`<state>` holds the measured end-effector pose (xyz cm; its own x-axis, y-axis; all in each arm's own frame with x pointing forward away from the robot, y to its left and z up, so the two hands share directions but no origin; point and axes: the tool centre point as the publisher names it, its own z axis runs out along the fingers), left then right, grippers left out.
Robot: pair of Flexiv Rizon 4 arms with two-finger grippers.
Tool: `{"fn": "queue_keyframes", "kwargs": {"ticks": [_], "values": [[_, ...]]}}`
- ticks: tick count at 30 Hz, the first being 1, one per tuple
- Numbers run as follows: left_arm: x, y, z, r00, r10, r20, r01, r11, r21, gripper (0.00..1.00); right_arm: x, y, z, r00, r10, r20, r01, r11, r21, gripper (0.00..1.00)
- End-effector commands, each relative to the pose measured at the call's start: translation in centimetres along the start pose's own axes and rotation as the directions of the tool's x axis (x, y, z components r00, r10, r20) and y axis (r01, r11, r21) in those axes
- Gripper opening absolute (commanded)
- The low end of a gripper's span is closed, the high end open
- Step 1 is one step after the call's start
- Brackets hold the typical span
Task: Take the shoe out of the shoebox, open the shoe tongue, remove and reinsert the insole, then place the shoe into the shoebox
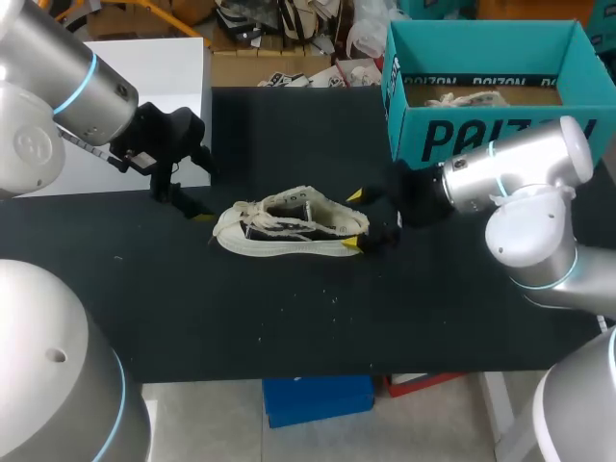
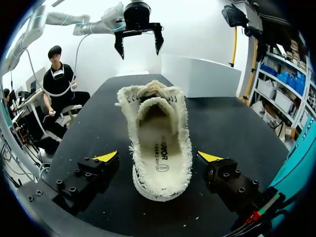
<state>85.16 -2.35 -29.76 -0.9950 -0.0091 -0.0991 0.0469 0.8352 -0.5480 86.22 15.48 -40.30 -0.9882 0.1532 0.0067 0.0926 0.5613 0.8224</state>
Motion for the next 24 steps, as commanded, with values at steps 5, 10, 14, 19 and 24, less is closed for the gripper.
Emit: {"fn": "queue_keyframes", "kwargs": {"ticks": [5,10,14,19,24], "values": [[0.1,0.1,0.0,1.000,0.003,0.004,-0.003,1.000,0.003,1.00,-0.1,-0.7,1.1,1.000,0.015,-0.002,-0.015,1.000,-0.015,1.00],[0.1,0.1,0.0,1.000,0.003,0.004,-0.003,1.000,0.003,1.00,-0.2,-1.0,1.6,1.000,0.027,-0.011,-0.027,0.999,-0.026,1.00],[0.1,0.1,0.0,1.000,0.003,0.004,-0.003,1.000,0.003,1.00,-0.3,-1.3,1.9,0.999,0.037,-0.008,-0.038,0.998,-0.045,1.00],[0.1,0.1,0.0,1.000,0.003,0.004,-0.003,1.000,0.003,1.00,-0.4,-1.7,2.0,0.999,0.049,-0.008,-0.049,0.997,-0.053,1.00],[0.1,0.1,0.0,1.000,0.003,0.004,-0.003,1.000,0.003,1.00,-0.6,-1.8,2.1,0.999,0.054,-0.010,-0.054,0.997,-0.057,1.00]]}}
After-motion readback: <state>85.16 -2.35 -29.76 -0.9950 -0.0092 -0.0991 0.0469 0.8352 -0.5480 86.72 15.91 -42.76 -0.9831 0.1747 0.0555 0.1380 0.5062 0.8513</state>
